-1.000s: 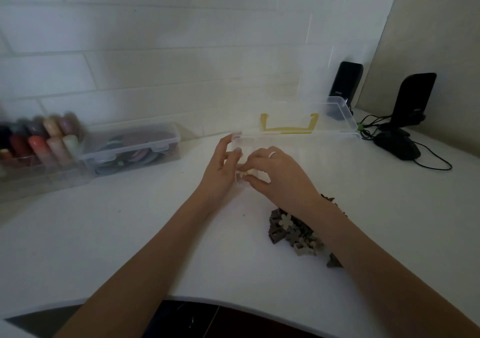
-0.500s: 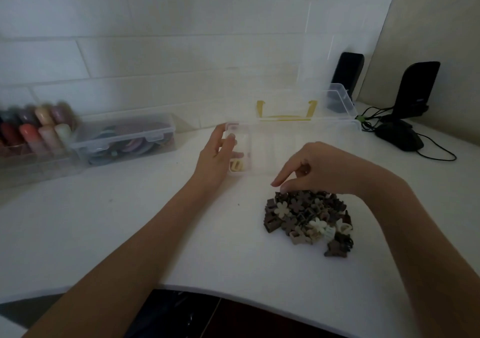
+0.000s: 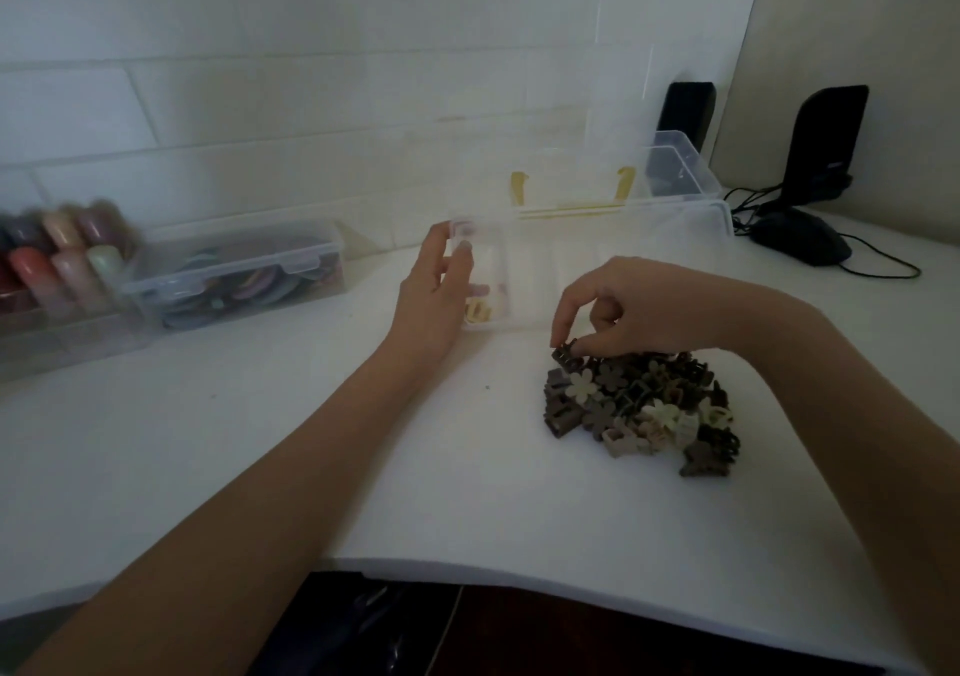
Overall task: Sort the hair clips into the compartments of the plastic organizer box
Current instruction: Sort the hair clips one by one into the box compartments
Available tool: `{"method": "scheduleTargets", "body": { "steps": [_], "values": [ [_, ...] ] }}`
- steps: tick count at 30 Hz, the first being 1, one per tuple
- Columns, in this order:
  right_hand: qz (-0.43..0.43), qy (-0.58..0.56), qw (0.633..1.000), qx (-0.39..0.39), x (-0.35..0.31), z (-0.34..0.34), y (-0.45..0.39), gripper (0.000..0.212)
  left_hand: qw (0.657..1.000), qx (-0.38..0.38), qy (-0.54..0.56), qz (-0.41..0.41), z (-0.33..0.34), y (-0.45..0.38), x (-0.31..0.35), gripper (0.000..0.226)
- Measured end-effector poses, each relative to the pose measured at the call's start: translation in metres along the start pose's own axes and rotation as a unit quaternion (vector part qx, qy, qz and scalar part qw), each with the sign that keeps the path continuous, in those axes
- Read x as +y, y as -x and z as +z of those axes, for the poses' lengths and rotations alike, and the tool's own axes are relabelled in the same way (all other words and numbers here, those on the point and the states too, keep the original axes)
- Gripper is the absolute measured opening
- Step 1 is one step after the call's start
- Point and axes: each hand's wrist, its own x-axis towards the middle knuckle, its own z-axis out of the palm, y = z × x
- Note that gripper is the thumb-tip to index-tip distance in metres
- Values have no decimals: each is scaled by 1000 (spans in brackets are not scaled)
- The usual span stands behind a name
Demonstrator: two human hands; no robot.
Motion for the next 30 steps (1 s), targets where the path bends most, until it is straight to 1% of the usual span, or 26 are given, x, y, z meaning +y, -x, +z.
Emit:
{"method": "scheduleTargets", "body": {
  "steps": [4, 6, 9, 13, 15, 17, 19, 20, 23, 26, 28, 30],
  "values": [
    [11, -2, 1000, 0, 0, 1, -3, 16, 1000, 0, -6, 4, -1, 0, 0, 17],
    [26, 22, 999, -6, 0, 0, -3, 24, 1000, -1, -7, 9, -1, 1, 0, 17],
    [32, 69, 997, -11, -4, 0, -2, 23, 1000, -2, -13, 10, -1, 0, 1, 17],
    [-1, 73, 997, 21, -8, 4, -5, 19, 1000, -5, -13, 15, -2, 0, 2, 19],
    [-27, 10, 998, 63, -11, 3, -5, 19, 1000, -4, -6, 13, -1, 1, 3, 17],
    [-60, -36, 984, 161, -14, 3, -6, 20, 1000, -5, -2, 14, 0, 2, 4, 16],
    [-81, -30, 959, 271, -16, 7, -10, 20, 1000, -10, -3, 14, 0, 4, 6, 14],
    [-81, -18, 949, 304, -18, 11, -12, 21, 1000, -15, -7, 17, 1, 5, 6, 14],
    [-77, 50, 939, 332, -21, 26, -18, 22, 998, -34, -23, 48, 2, 9, 8, 9],
    [-55, 123, 929, 345, -21, 34, -20, 23, 995, -41, -23, 88, 3, 15, 14, 12],
    [-32, 141, 925, 350, -24, 37, -20, 27, 993, -51, -32, 106, 3, 17, 16, 10],
    [-17, 143, 925, 353, -28, 40, -22, 27, 992, -48, -36, 111, 2, 16, 15, 9]
  ]
}}
